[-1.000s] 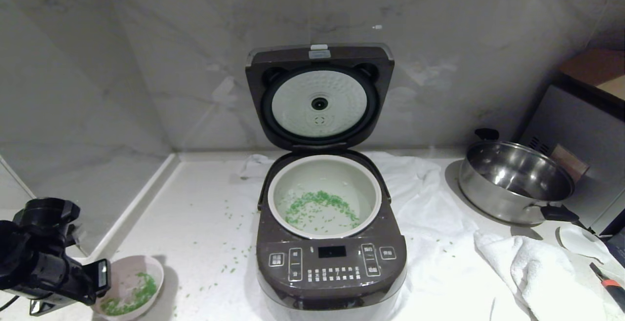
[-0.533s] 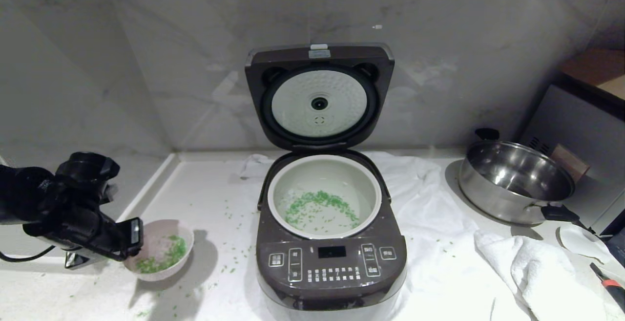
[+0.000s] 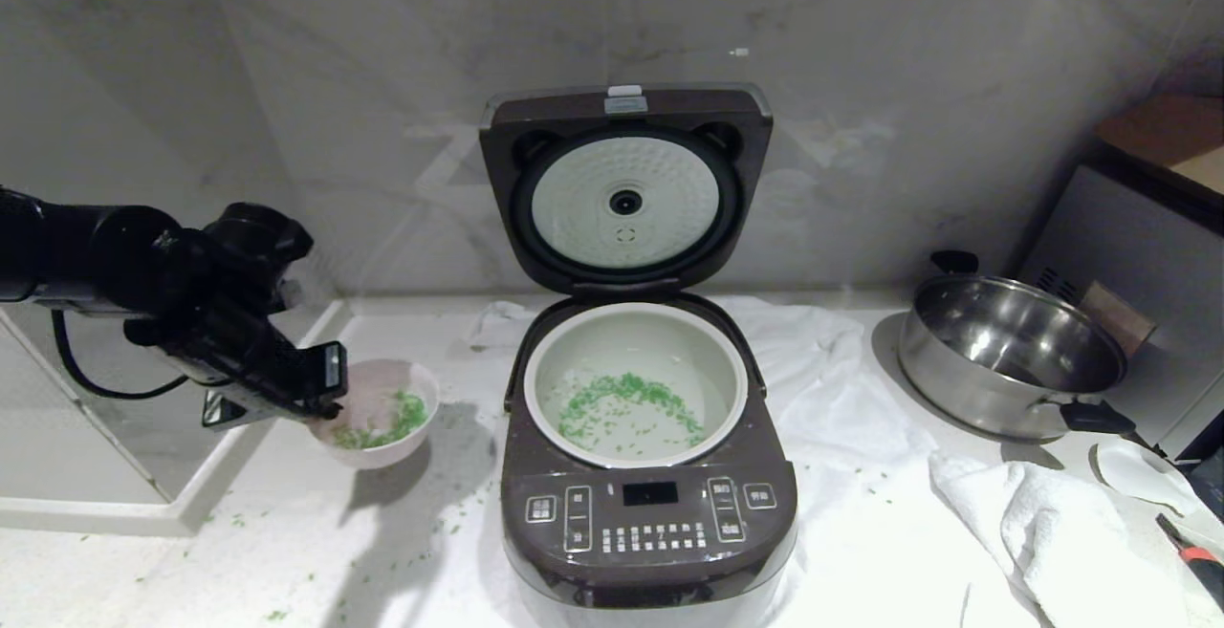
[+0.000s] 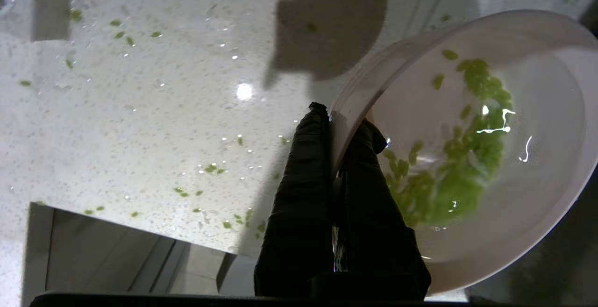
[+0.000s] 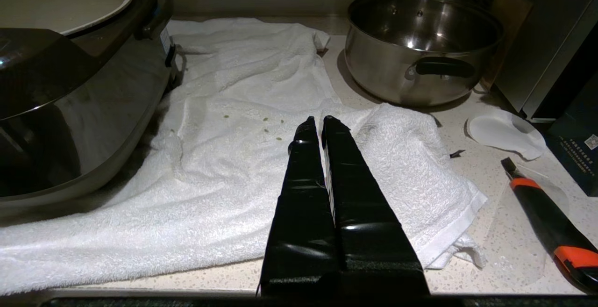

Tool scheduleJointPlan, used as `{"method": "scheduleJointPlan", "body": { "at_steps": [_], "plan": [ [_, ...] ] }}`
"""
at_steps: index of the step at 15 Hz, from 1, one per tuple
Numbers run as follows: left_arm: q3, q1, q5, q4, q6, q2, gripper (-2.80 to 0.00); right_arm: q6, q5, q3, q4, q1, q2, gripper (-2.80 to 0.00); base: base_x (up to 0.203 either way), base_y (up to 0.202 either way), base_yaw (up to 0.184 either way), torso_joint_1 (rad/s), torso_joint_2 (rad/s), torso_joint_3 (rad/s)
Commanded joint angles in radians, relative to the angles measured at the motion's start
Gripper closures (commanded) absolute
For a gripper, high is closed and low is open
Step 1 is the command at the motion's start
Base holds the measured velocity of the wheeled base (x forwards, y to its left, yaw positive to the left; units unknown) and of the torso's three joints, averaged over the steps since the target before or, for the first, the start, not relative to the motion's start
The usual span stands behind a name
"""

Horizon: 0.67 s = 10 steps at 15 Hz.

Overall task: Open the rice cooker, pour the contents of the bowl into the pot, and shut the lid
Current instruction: Pour the water from the bowl into the rice cooker

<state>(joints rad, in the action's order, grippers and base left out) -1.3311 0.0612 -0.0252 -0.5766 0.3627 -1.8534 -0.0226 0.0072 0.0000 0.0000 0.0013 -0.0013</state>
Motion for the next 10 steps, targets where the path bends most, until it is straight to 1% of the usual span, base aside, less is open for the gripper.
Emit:
{"method": "scheduleJointPlan", "body": {
  "at_steps": [1,4,10],
  "plan": [
    [-0.105,0.036,-0.001,-0.064,0.011,-0.043,0.00,0.000,0.000,0.000,0.000,0.000,0.000,0.00,0.000,0.000,0.000,0.000,0.00,0.000],
    [-0.203,0.078,-0.001,-0.128,0.033,-0.081,0.00,0.000,0.000,0.000,0.000,0.000,0.000,0.00,0.000,0.000,0.000,0.000,0.00,0.000],
    [-0.376,0.082,0.002,-0.230,0.053,-0.141,0.00,0.000,0.000,0.000,0.000,0.000,0.000,0.00,0.000,0.000,0.000,0.000,0.00,0.000]
  ]
}}
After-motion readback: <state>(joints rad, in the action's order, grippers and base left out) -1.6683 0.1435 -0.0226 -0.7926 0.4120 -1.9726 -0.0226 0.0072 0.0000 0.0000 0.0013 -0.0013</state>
